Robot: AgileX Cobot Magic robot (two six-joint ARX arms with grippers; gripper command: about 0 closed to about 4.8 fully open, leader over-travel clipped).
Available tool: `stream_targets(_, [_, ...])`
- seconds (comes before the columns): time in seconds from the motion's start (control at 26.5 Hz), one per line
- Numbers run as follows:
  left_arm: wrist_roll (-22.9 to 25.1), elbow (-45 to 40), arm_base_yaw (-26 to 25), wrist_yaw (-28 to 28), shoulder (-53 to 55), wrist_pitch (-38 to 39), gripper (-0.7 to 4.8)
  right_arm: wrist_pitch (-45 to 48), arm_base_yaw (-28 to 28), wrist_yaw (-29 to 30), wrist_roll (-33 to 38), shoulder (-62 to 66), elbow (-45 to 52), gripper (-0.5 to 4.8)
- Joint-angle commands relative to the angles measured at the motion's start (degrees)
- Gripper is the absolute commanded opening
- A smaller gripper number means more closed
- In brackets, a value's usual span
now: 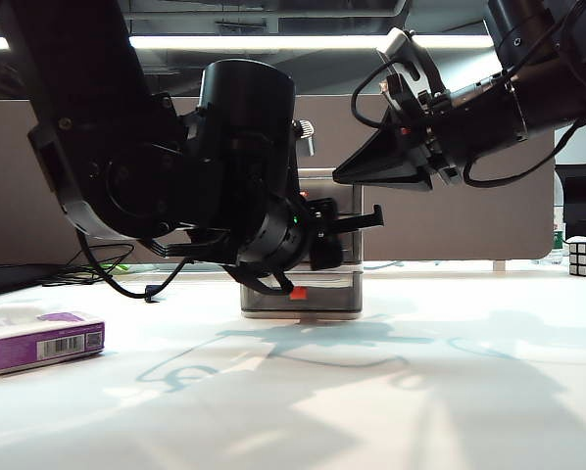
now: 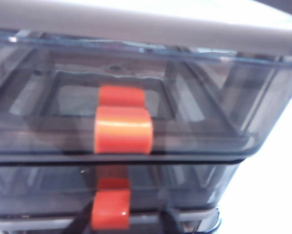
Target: Open the second layer of the drawer on the table, pick up a pack of napkins on the table and put it in, and finally close the drawer.
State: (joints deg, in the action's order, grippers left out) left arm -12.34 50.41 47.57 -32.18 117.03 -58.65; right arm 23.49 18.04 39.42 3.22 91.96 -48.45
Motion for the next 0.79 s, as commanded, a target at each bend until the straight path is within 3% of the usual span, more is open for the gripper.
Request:
stream_targets(0.04, [-0.11, 0.17, 0.17, -0.13, -0.17, -0.13, 1.06, 0.76, 0.04, -0.07, -0.28, -0.11, -0.33, -0.05])
stream_targets(0.53, [-0.11, 0.24, 0.17, -0.17, -0.17, -0.35, 0.73, 1.14, 0.04, -3.69, -2.01, 0.04, -0.35, -0.05])
stream_targets(0.72, [-0.11, 0.33, 0.17, -0.17, -0.17, -0.35, 0.46, 1.25, 0.04, -4.0, -2.73, 0.07, -0.35, -0.05])
stream_targets(0.79, [-0.11, 0.33, 0.15, -0.2, -0.17, -0.33, 0.04, 2.36, 0.04, -5.07, -3.13, 0.72, -0.37, -0.05])
